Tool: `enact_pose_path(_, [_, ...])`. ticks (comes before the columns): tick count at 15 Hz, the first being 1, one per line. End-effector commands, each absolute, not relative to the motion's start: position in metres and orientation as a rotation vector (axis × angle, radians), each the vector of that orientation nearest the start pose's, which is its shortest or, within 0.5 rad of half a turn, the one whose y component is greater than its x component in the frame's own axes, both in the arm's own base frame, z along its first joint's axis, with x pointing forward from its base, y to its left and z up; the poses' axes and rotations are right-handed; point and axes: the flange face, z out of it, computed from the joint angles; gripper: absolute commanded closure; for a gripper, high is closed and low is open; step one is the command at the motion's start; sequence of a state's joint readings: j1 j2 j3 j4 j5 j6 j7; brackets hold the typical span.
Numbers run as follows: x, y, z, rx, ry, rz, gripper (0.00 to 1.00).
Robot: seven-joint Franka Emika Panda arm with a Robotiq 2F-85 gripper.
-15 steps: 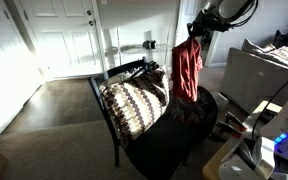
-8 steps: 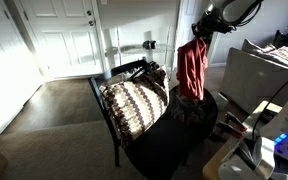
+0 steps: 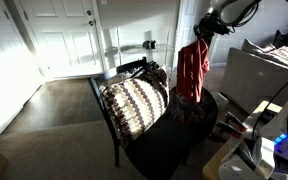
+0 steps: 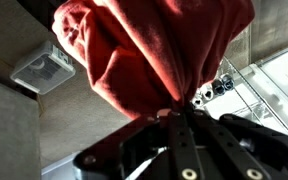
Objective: Remove the orange cloth from the chair and put it in the laundry hamper
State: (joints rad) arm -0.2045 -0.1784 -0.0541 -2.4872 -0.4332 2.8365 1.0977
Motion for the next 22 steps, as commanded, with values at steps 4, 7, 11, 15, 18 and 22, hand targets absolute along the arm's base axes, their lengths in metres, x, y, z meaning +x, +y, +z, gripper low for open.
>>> enact_pose_path(4, [0.47,-0.138,0.405,-2.578,1.549,-0.897,0.99])
enact_pose_path(7, [0.476,-0.143,0.401,-2.573,1.573,-0.884,0.99])
enact_pose_path(11, [0.484,-0.138,0.396,-2.579,1.577,-0.869,0.99])
enact_pose_path(15, [0.493,-0.148,0.392,-2.549,1.651,-0.866,0.99])
enact_pose_path(18, [0.502,-0.163,0.39,-2.498,1.749,-0.877,0.99])
enact_pose_path(22, [0.509,-0.178,0.387,-2.452,1.84,-0.893,0.99])
